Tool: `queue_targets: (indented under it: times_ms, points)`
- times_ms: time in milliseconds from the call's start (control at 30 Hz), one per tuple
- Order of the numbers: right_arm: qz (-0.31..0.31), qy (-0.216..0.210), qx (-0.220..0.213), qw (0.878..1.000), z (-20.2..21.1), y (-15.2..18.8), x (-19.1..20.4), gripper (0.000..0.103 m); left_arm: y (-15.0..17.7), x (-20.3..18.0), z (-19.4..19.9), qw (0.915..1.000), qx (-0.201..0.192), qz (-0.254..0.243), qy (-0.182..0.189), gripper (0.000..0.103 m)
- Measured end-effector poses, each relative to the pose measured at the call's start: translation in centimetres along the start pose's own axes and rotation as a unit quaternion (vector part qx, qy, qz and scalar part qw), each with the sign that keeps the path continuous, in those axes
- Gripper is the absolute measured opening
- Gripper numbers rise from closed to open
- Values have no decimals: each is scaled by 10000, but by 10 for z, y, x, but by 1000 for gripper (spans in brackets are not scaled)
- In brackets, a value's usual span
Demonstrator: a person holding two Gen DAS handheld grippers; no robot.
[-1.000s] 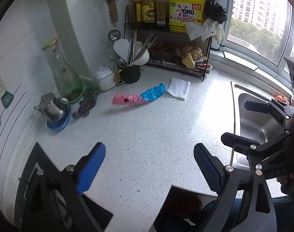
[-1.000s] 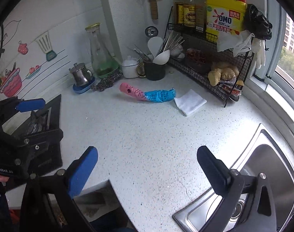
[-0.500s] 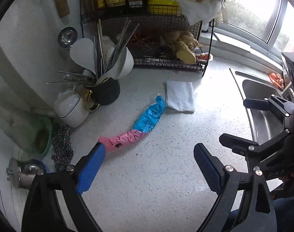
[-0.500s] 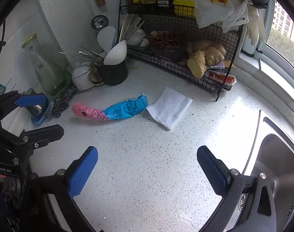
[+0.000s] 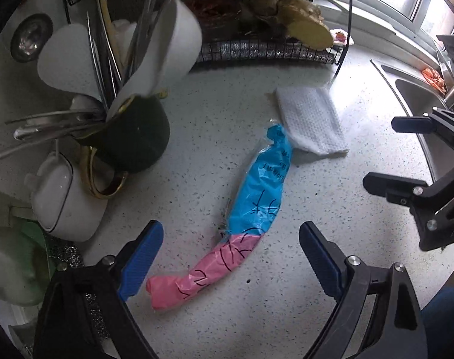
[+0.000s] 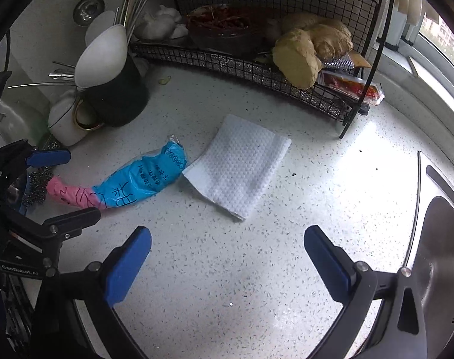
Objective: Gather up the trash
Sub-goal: 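Grasp the pink-and-blue glove bag with the left tool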
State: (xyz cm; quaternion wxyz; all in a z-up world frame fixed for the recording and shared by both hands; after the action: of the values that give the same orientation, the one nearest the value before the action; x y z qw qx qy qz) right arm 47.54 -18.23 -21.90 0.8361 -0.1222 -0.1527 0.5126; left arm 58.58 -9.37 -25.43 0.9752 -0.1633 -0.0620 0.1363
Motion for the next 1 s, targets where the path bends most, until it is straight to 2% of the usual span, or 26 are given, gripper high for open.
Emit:
queue_targets:
  times_ms: [233,367,533,600,800,1000]
  points:
    - [25,38,139,9999,-16,-8,-2,102,7,5,-22,9998,93,93,155,91]
    - [-73,135,224,9996,-21,-10,-5,102,5,0,-30,9990,119,172,384,62]
    - [-78,159,293,9994,-25,-15,-7,102,6,-11,-39,9984,159,92,533,45]
    - [-97,188,281,9994,-23,-18,-10,102,6,-17,-38,9978,158,86,640,35]
    - [-193,292,249,9991,-22,-28,-20,102,13,-25,-32,9965,131,379,734,27]
    - [-164,306,243,9991,-38,-49,-27,102,21,-8,-26,9927,62,1137,388,26]
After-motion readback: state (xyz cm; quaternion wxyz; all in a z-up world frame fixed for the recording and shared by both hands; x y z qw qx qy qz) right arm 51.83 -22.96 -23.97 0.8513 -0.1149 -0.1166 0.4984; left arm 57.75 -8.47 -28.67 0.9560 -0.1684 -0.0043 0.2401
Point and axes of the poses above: each gripper's, at about its wrist camera, not at the fingertips, and z roughly against the way its jaws point, x to its left, y to its underside, the point moved 10 cm from there along -z, roughly the way its jaws point, and after that the axes turned 9 degrees about -z, right-handed, at the moved point
